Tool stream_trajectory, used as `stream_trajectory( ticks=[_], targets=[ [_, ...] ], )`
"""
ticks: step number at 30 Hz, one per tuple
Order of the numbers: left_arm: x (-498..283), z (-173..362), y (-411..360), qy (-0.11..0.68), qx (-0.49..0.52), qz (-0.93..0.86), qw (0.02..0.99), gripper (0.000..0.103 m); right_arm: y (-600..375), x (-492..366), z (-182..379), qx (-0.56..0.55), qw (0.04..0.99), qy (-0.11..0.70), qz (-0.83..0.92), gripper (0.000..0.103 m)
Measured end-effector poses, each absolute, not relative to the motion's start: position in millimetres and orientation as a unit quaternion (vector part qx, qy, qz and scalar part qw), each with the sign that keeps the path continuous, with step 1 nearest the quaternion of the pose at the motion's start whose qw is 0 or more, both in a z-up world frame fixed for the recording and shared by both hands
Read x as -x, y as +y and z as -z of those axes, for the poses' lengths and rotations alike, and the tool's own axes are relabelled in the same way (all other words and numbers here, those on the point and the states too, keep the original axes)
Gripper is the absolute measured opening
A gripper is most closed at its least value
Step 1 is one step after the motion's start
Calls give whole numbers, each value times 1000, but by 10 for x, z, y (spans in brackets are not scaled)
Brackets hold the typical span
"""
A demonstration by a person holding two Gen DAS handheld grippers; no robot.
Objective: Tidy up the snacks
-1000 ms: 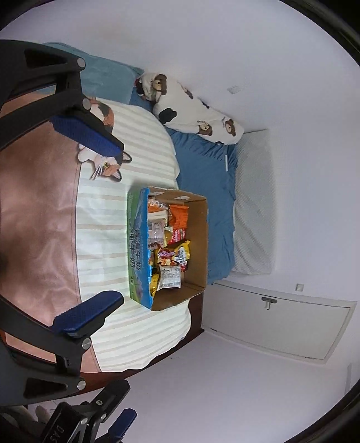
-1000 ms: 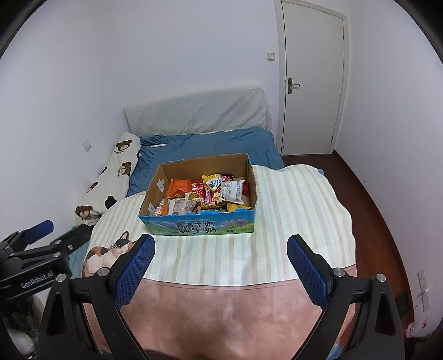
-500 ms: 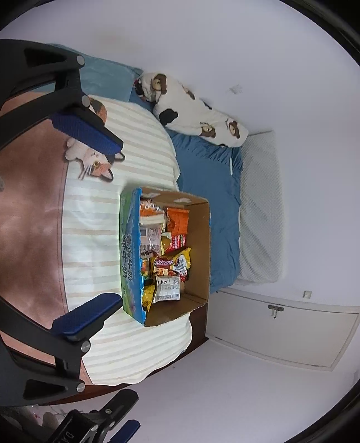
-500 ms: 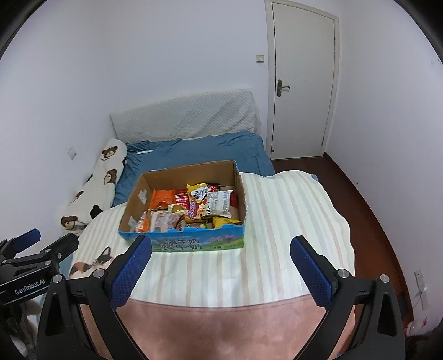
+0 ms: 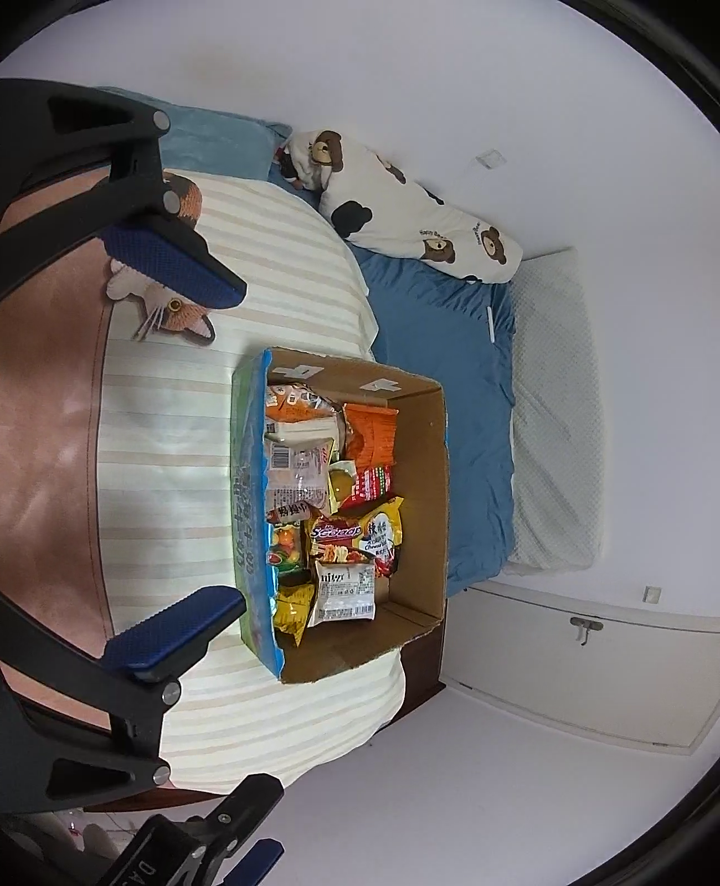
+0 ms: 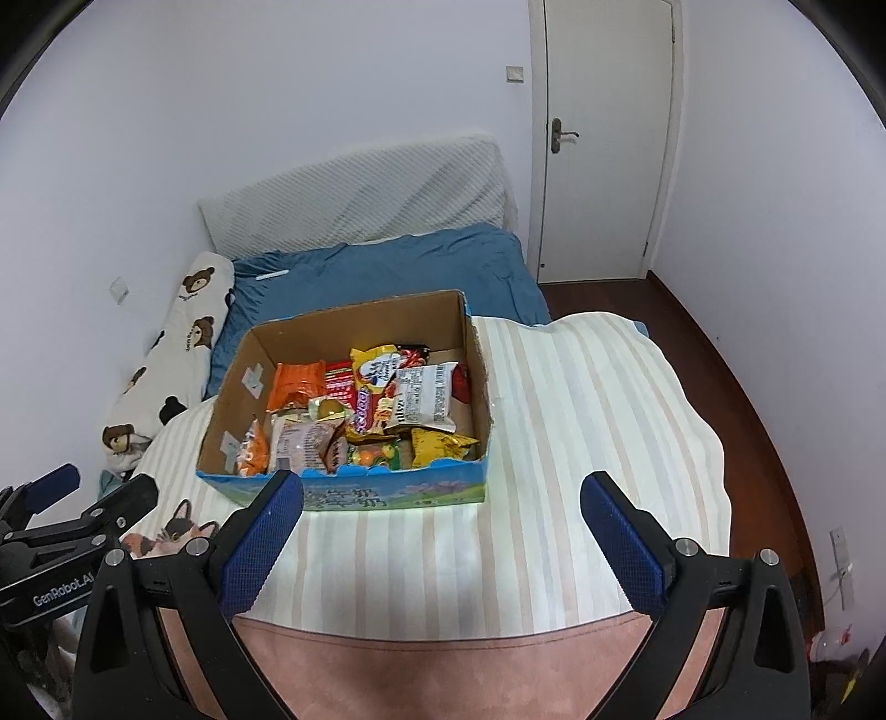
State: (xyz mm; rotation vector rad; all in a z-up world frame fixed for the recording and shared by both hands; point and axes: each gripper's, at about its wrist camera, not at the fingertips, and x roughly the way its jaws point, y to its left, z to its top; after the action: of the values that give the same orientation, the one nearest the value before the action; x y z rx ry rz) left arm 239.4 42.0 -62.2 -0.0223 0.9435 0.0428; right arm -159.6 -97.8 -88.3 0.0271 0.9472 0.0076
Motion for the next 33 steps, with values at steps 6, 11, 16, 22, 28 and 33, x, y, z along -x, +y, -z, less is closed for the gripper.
stream_trajectory(
  ticks=[6, 11, 16, 22, 28, 33],
  targets=[
    [-2519, 706, 405, 464, 11, -22, 886, 103, -1005, 1434, 976, -5, 888, 461, 7, 102],
    [-2573, 756, 384, 467, 9, -23, 884, 103, -998, 1366, 1018, 0, 886, 464, 10, 102],
    [-2579, 758, 358, 467, 8, -22, 884, 103, -987, 1341, 1061, 0, 884, 468, 10, 102],
    [-2575, 745, 353, 463, 4, -22, 886, 103, -969, 1352, 1093, 1, 883, 469, 9, 102],
    [-2577, 721, 360, 458, 3, -24, 889, 103, -965, 1388, 1120, -1, 882, 471, 11, 102],
    [-2578, 714, 349, 456, 3, -23, 889, 103, -977, 1411, 1140, -4, 881, 474, 11, 102]
  ],
)
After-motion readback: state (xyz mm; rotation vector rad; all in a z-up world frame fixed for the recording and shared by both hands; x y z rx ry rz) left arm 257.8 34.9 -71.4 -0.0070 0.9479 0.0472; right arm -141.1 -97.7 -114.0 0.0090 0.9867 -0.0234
